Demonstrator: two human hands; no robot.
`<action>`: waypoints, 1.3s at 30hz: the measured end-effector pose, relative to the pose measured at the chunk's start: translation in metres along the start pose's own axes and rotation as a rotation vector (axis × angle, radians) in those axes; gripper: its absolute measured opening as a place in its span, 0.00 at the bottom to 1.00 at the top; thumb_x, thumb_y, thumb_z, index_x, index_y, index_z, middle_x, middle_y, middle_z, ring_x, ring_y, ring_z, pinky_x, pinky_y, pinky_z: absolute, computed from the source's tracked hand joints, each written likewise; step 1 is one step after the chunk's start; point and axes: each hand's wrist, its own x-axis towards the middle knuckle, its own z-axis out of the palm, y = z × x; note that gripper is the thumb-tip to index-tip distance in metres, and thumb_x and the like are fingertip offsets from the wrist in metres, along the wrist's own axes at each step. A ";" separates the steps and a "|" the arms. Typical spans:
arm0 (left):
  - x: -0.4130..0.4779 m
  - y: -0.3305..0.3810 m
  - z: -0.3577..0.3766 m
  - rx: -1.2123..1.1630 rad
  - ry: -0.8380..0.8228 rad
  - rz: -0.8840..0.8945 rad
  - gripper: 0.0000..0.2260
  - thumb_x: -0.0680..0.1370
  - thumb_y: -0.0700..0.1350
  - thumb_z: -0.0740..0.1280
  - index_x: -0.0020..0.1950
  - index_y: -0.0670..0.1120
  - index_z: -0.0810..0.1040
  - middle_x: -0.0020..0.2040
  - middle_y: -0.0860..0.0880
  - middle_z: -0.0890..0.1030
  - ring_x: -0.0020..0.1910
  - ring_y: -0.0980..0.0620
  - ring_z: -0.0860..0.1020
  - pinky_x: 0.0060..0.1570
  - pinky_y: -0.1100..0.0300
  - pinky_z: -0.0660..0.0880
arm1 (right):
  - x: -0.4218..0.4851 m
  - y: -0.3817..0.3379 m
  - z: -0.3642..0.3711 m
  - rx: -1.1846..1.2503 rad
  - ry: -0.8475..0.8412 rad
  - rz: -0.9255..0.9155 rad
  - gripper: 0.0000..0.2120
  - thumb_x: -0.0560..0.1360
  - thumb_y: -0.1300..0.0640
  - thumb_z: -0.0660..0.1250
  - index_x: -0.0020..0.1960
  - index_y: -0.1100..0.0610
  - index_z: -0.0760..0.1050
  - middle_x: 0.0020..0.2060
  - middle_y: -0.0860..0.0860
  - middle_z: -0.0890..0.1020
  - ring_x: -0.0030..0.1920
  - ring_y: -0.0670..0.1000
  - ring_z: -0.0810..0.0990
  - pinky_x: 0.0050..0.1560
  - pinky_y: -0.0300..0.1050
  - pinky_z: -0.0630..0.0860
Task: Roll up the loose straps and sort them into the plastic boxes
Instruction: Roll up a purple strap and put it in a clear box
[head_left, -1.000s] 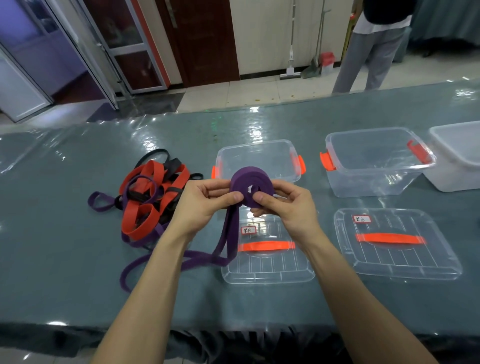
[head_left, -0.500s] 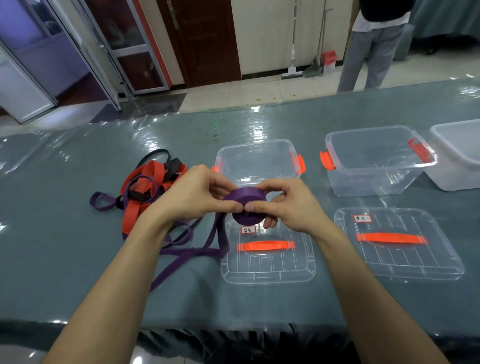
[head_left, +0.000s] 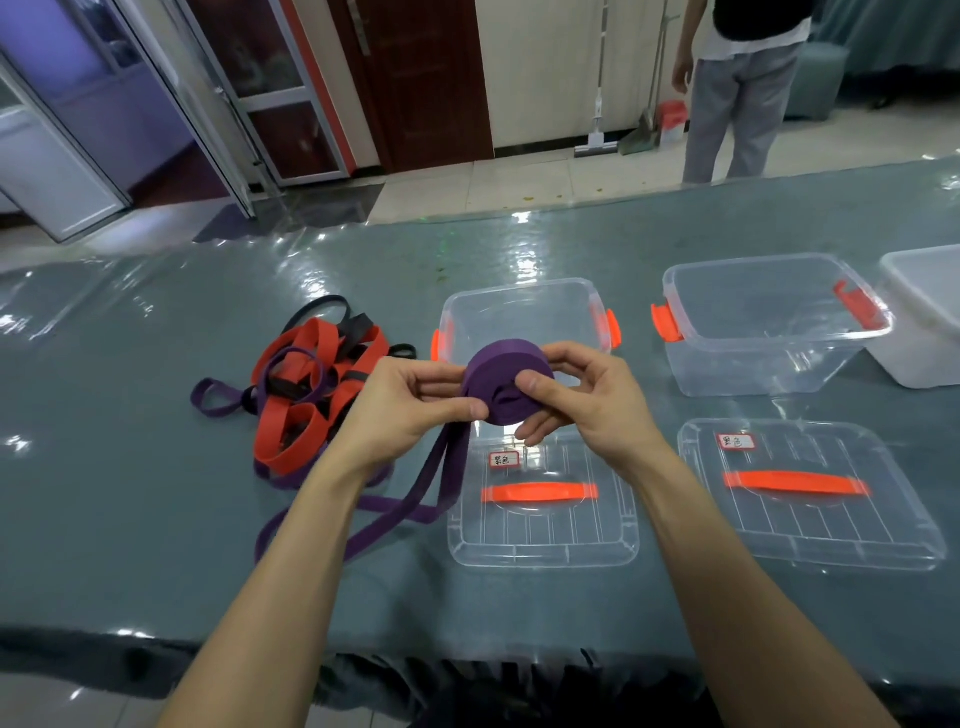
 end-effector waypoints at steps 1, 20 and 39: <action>0.000 0.003 -0.002 0.023 -0.017 -0.005 0.19 0.68 0.46 0.87 0.58 0.50 0.91 0.54 0.43 0.90 0.55 0.44 0.90 0.56 0.58 0.85 | -0.001 0.000 0.000 0.000 -0.017 0.002 0.15 0.77 0.60 0.77 0.59 0.66 0.80 0.54 0.61 0.86 0.32 0.65 0.87 0.33 0.49 0.85; 0.000 0.046 -0.003 0.811 -0.232 0.080 0.13 0.70 0.48 0.86 0.53 0.51 0.92 0.43 0.57 0.90 0.45 0.61 0.88 0.53 0.55 0.86 | -0.018 -0.001 0.006 -0.511 -0.117 0.019 0.12 0.70 0.58 0.85 0.51 0.54 0.87 0.33 0.51 0.87 0.31 0.55 0.88 0.34 0.44 0.84; -0.035 0.028 -0.026 0.026 -0.004 0.070 0.18 0.69 0.50 0.85 0.58 0.52 0.91 0.56 0.44 0.90 0.57 0.46 0.89 0.57 0.59 0.84 | -0.028 0.018 0.044 0.190 -0.061 0.052 0.19 0.72 0.58 0.80 0.60 0.63 0.83 0.53 0.61 0.88 0.40 0.70 0.88 0.41 0.53 0.87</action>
